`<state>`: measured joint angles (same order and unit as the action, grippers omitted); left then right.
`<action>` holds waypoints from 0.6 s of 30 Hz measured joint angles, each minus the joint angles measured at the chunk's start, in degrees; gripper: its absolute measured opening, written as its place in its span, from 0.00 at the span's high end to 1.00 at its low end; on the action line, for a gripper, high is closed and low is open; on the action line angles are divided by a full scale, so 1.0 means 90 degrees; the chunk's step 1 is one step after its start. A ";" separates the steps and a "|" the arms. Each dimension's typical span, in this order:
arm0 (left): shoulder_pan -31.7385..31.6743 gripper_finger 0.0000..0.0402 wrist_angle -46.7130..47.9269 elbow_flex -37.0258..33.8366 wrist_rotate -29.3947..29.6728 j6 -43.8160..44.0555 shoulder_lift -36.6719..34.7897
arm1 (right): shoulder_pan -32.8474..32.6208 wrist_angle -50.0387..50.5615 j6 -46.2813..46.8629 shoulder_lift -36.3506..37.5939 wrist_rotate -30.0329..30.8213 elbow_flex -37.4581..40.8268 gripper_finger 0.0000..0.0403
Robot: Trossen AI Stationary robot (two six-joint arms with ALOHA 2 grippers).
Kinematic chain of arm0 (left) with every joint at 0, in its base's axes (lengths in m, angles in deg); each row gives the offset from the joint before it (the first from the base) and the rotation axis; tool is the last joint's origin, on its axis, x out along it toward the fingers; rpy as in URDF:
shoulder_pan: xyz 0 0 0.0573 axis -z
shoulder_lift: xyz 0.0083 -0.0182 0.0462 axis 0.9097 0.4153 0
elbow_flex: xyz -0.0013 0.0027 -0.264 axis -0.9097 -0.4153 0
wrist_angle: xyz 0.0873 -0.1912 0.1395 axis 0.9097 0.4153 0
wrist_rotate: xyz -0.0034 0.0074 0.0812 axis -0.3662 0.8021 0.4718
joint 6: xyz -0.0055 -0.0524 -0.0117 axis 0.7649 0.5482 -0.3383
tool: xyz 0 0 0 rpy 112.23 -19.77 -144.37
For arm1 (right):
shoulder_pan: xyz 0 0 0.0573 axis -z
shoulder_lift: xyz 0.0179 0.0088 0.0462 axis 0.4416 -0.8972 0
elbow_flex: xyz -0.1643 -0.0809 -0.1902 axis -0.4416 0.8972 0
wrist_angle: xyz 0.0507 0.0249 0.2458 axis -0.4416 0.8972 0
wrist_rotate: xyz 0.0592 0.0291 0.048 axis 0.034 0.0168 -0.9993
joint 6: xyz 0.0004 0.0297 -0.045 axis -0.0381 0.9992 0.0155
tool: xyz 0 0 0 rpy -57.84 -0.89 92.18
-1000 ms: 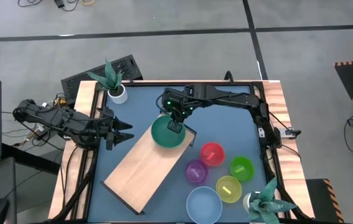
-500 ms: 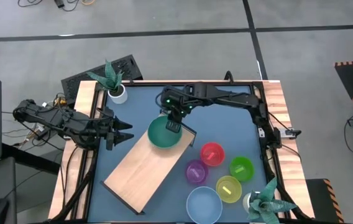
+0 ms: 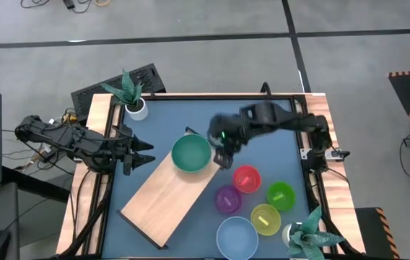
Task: Place and stack bowls onto a shelf
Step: Put the light violet bowl on the shelf
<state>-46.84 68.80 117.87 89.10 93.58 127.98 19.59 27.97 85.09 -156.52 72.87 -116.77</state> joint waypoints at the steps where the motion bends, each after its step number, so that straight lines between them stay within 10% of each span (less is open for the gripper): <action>1: 0.0002 0.29 0.0000 0.0000 -0.0004 -0.0007 0.0000 | -0.0212 0.0082 0.0252 -0.0017 0.0222 0.0028 0.46; 18: 0.0002 0.29 0.0445 0.0001 -0.0272 -0.0003 0.0000 | -0.1648 -0.1433 0.1526 -0.0163 0.0081 0.3018 0.46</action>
<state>-46.83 72.80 117.88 86.65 93.55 127.98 4.76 15.08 98.82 -157.98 73.61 -89.61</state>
